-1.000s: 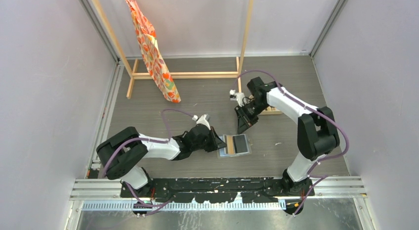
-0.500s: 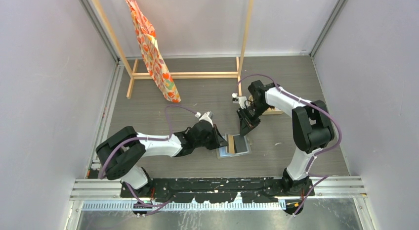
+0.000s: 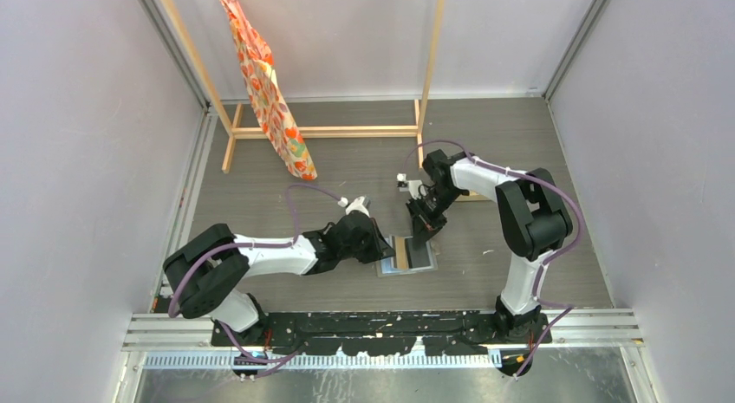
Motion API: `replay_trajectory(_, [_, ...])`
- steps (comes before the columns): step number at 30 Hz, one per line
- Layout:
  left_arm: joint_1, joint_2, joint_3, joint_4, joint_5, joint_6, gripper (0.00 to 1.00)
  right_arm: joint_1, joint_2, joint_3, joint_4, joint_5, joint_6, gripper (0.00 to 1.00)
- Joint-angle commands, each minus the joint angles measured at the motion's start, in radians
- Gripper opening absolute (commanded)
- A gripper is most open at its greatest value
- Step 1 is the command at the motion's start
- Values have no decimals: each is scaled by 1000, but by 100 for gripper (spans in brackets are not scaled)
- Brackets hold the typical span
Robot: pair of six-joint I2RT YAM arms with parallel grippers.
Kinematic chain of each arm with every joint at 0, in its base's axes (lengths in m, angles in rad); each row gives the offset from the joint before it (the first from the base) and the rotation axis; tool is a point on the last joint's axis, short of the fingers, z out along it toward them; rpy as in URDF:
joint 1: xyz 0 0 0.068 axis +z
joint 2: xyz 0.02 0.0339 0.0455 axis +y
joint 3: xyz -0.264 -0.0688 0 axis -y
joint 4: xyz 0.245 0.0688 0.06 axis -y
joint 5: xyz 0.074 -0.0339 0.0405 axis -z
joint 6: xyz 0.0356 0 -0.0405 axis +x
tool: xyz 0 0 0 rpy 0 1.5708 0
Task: Put the credit cards into the card holder
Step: Insert the credit card into the card holder.
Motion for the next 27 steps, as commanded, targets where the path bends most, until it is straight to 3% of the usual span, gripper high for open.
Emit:
replay_trajectory(1, [7,-9,55,-35,-42,1,3,-1,-9,23,-11,-26,-4,6])
replay_trajectory(4, [7,-5,88,-78,-40,8,4,-10,-25,22,-22,-28,-20,6])
replay_trajectory(10, [7,22,121,-87,-19,7,15,-37,-48,28,-34,-48,-27,7])
replay_trajectory(15, [7,58,137,-58,12,0,25,-58,-63,29,-39,-55,-28,7])
replay_trajectory(27, [3,118,167,86,161,-3,37,-136,-139,30,-53,-92,-35,7])
